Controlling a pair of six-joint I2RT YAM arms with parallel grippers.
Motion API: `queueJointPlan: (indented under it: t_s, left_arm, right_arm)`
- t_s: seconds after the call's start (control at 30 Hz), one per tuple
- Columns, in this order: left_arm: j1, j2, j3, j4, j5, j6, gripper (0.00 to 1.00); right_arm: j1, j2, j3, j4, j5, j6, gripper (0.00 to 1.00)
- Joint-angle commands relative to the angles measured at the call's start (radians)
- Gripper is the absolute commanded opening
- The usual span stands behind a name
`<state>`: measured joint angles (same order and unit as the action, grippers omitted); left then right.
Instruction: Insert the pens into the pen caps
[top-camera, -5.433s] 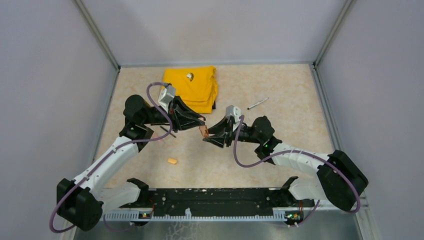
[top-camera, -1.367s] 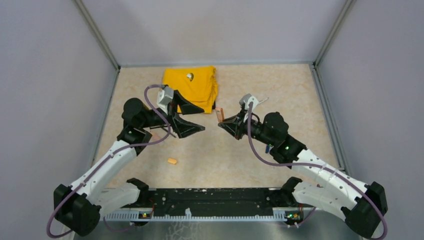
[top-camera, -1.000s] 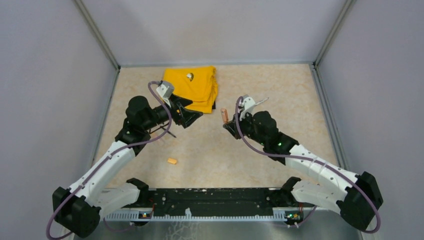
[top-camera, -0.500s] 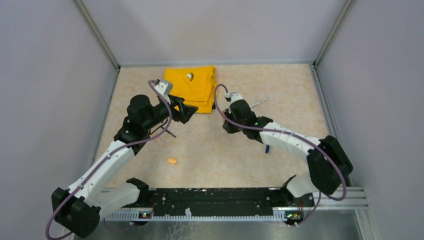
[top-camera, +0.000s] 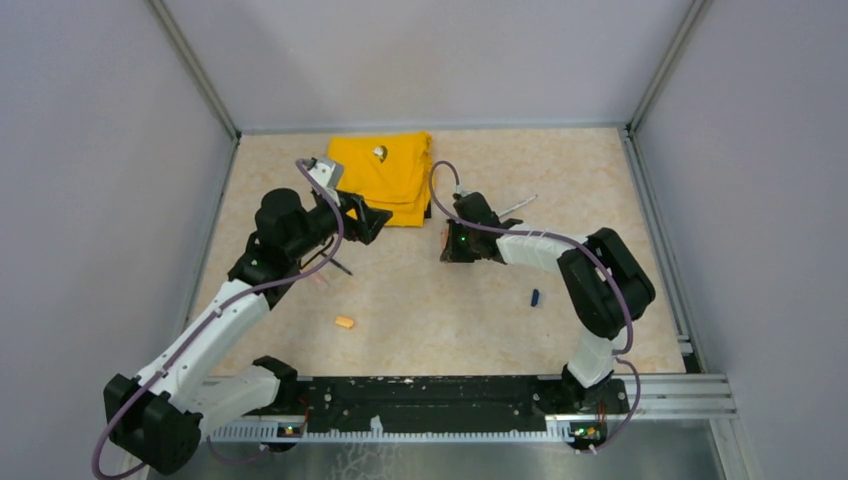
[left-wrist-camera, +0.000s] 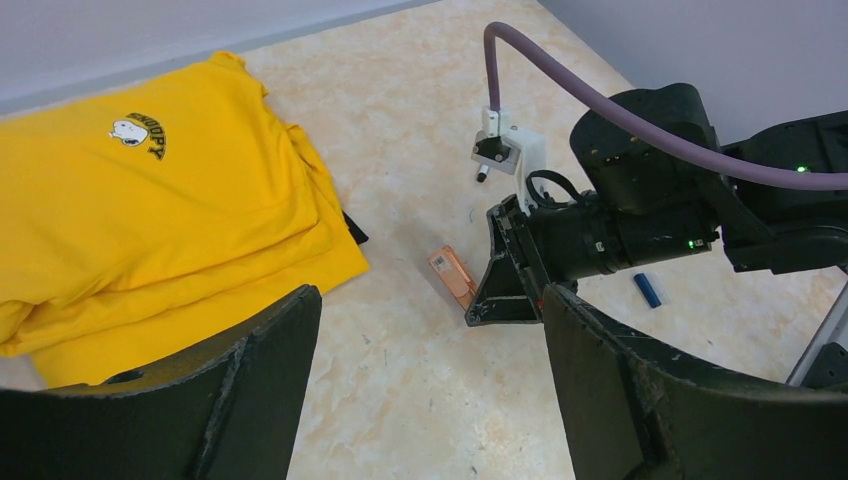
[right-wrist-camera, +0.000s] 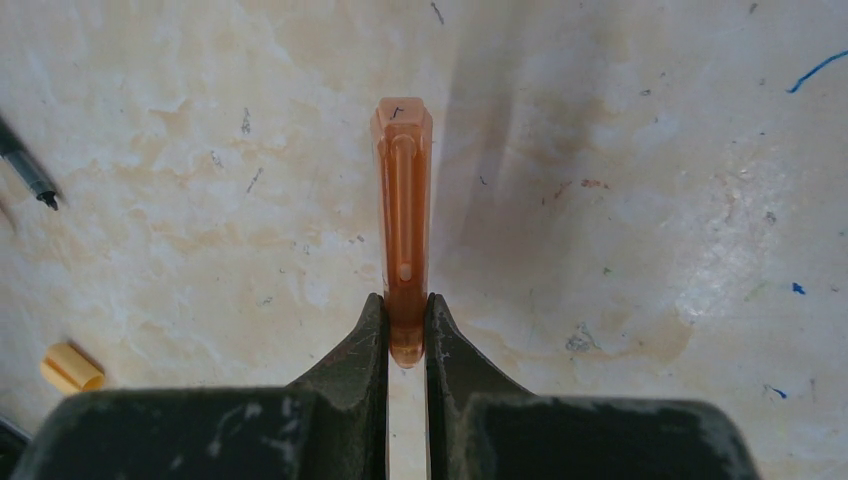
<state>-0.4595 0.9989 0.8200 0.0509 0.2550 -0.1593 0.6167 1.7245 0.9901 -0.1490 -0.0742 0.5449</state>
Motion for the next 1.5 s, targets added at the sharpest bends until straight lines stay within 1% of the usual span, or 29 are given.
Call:
queueJointPlan:
  t_s: [0.0,0.13,0.43,0.57,0.87,1.1,1.33,1.47]
  left_arm:
    - [0.011,0.01,0.035,-0.005,0.005,0.008,0.86]
    - [0.02,0.019,0.035,-0.001,0.024,0.0,0.86]
    - [0.055,0.046,0.041,0.008,0.091,-0.03,0.86]
    - [0.062,0.047,0.04,0.013,0.101,-0.034,0.86]
    - [0.071,0.056,0.041,0.014,0.114,-0.037,0.86]
    - [0.076,0.059,0.041,0.013,0.115,-0.036,0.86]
    - [0.08,0.067,0.042,0.013,0.12,-0.039,0.86]
    - [0.083,0.073,0.042,0.014,0.126,-0.04,0.86]
  right_arm:
    - [-0.012,0.024,0.052,0.065,-0.036,0.046,0.03]
    - [-0.03,0.035,0.041,0.07,-0.045,0.05,0.07]
    - [-0.031,0.04,0.032,0.048,-0.043,0.029,0.12]
    - [-0.031,0.04,0.025,0.04,-0.033,0.019,0.14]
    - [-0.032,0.031,0.014,0.045,-0.032,0.012,0.22]
    - [-0.037,0.019,0.005,0.04,-0.029,0.002,0.24]
    - [-0.042,-0.053,-0.013,0.02,0.003,-0.029,0.27]
    - [-0.045,-0.112,-0.033,0.029,0.001,-0.055,0.31]
